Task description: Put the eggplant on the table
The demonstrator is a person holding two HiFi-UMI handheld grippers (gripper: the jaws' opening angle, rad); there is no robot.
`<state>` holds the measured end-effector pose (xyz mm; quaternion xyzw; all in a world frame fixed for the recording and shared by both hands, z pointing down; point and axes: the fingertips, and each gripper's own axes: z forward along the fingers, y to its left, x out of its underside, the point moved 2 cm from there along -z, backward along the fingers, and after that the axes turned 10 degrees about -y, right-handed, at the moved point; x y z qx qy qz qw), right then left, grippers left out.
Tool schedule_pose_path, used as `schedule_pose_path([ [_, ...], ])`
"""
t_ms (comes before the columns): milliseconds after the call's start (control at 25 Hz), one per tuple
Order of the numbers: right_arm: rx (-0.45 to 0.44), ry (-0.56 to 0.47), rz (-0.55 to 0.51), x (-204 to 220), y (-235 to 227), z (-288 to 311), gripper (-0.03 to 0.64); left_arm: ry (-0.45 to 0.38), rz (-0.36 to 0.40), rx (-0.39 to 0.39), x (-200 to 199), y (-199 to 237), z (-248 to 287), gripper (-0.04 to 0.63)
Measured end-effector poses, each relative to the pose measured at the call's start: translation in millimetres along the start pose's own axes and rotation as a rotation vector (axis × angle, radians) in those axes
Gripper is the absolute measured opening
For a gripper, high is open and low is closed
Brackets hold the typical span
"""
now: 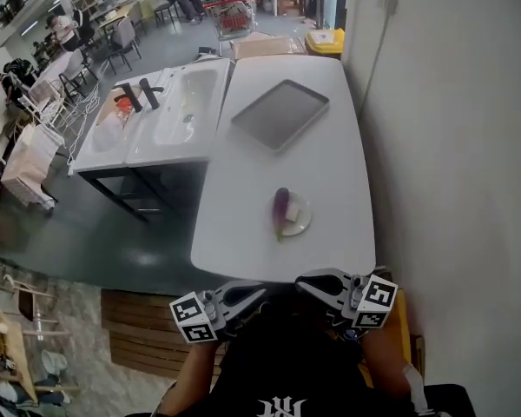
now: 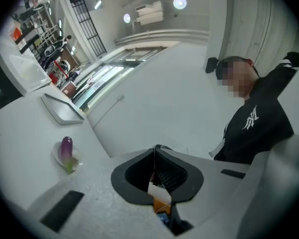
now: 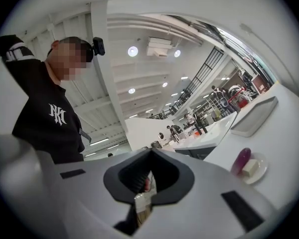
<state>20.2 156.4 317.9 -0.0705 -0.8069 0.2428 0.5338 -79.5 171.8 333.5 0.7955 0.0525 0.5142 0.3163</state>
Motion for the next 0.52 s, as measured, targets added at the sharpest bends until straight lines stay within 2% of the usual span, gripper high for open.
schedule_pose_path([
  [120,-0.019,-0.014,-0.005,3,16,-10,0.003,0.091,0.026,0.023,13,-3,-3,0.008],
  [240,0.021,-0.014,-0.043,-7,19,-18,0.003,0.161,0.064,0.051,14,0,1,0.008],
  [360,0.055,-0.045,-0.076,-23,26,-21,0.003,0.168,0.094,0.087,2,-5,5,0.006],
  [520,0.100,-0.081,-0.079,-23,30,-23,0.003,0.167,0.128,0.102,-9,-7,1,0.008],
])
